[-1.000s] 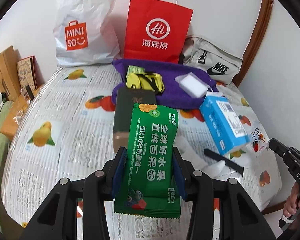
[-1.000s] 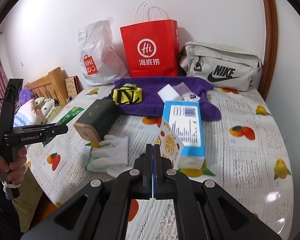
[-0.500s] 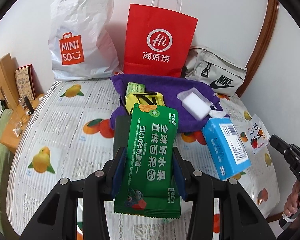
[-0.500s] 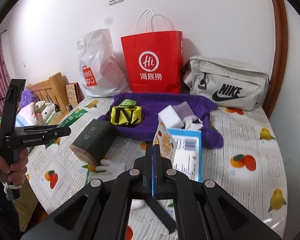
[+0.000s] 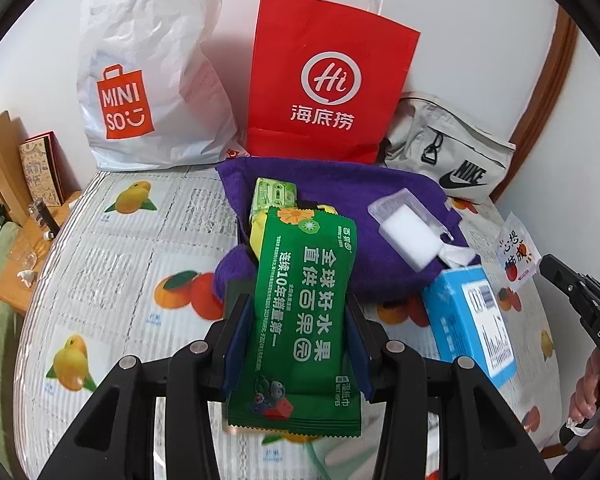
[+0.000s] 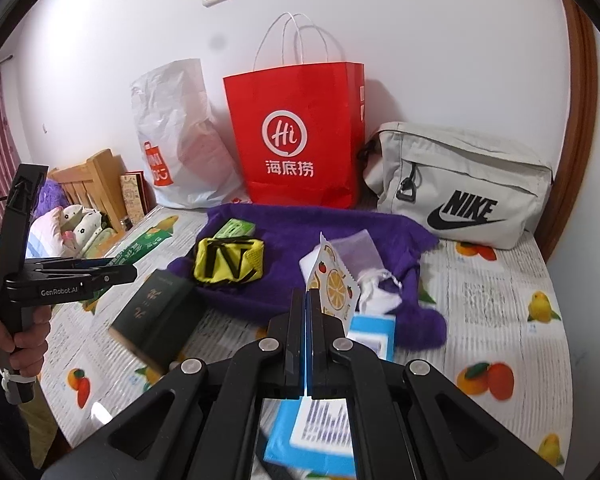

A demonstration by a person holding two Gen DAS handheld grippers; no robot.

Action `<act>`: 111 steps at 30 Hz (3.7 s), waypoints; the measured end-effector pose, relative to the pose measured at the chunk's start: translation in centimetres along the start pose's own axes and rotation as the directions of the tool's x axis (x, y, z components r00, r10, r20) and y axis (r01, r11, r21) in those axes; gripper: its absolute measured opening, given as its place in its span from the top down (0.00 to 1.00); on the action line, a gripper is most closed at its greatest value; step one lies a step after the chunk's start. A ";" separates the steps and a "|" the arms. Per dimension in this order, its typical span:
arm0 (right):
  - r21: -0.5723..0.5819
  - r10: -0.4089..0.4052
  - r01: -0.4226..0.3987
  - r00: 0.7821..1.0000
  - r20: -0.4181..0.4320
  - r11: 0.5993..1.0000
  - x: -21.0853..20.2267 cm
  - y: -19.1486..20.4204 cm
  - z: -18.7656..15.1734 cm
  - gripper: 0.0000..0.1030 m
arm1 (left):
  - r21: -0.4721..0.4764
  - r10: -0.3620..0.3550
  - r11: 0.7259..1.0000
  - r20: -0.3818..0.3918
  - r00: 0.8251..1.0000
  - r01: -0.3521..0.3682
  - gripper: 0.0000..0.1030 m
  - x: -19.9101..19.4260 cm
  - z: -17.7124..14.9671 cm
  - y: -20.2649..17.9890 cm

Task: Organize soft objects
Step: 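Carry the orange-print sachet and green snack packet over the purple towel with both tools, then open both tools to drop the sachet and green packet onto the towel, then grasp a black strap with the right tool while the left tool reaches to the white glove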

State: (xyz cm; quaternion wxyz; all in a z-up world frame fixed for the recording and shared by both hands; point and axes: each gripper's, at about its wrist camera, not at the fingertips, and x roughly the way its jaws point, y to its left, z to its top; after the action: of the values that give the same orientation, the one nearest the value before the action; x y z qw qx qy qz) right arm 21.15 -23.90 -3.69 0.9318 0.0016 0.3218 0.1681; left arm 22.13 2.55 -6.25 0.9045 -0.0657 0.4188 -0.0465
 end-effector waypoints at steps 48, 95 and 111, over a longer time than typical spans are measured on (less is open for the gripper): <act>0.002 -0.023 0.023 0.981 -0.193 1.000 16.4 -4.8 3.2 0.98 | -0.055 -0.021 0.998 -0.132 0.991 0.014 0.52 13.5 7.4 0.8; -0.003 0.022 -0.023 0.972 -0.233 1.000 -0.8 1.5 -14.9 0.57 | 0.011 -0.072 0.997 -0.040 0.997 0.072 0.38 -3.0 -8.2 -2.0; -0.094 0.008 -0.038 0.954 -0.299 0.995 1.8 2.7 -17.2 0.76 | -0.011 -0.072 0.997 -0.082 0.994 0.071 0.38 -1.8 -10.4 -1.1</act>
State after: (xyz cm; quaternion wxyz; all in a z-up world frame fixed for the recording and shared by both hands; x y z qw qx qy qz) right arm 11.29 -22.62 -18.12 0.8694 -0.0661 0.4501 0.1928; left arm 12.95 0.85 -11.35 0.8840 -0.0824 0.4532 -0.0798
